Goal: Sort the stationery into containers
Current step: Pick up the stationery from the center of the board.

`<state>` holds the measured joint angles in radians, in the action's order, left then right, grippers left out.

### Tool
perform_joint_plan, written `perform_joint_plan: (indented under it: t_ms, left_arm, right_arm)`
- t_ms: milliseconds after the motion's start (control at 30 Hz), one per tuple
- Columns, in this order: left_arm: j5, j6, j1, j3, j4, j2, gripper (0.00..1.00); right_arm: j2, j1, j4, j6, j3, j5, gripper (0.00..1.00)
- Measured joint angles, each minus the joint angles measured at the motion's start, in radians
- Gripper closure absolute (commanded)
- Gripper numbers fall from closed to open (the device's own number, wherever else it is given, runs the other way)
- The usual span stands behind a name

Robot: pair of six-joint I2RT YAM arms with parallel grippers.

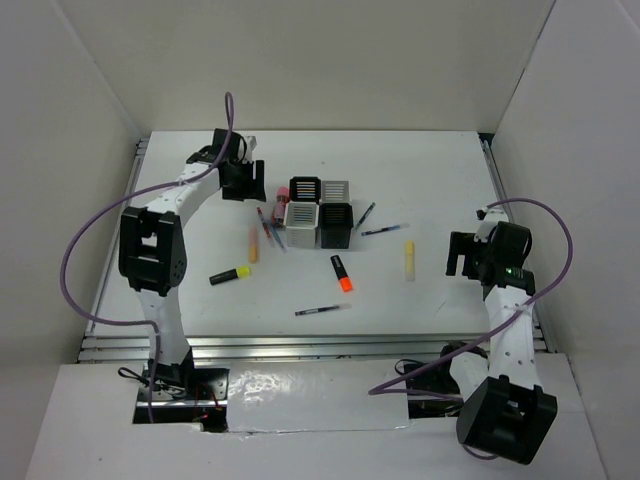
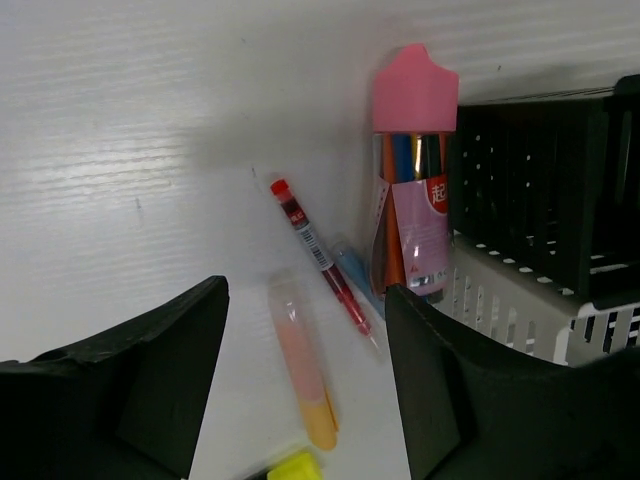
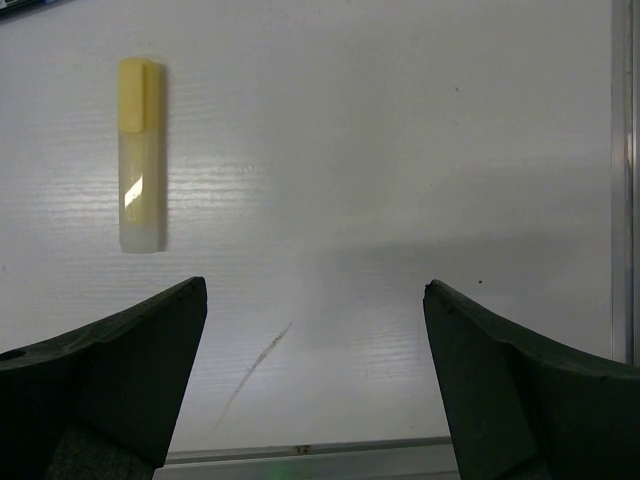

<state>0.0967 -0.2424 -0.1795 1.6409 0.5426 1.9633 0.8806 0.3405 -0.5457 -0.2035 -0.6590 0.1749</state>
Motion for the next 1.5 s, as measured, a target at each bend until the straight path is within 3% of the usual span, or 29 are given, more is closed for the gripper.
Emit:
perform_joint_plan:
  t_ms: [333, 700, 967, 1267, 1500]
  left_arm:
    - [0.084, -0.050, -0.023, 0.104, -0.006, 0.153, 0.24]
    - [0.092, -0.081, -0.058, 0.225, -0.026, 0.255, 0.24]
    - [0.079, -0.106, -0.067, 0.233, -0.018, 0.312, 0.25]
    - [-0.070, -0.108, -0.071, 0.269, 0.033, 0.328, 0.37]
    - [-0.091, -0.127, -0.059, 0.346, 0.086, 0.375, 0.42]
  right_arm:
    - [0.028, 0.001, 0.002, 0.000, 0.000, -0.020, 0.06]
    - [0.034, 0.001, 0.005, 0.000, 0.000, -0.029, 0.06]
    - [0.034, 0.001, 0.006, 0.000, 0.000, -0.029, 0.06]
    - [0.034, 0.003, 0.006, 0.000, 0.000, -0.029, 0.06]
    - [0.034, 0.003, 0.006, 0.000, 0.000, -0.029, 0.06]
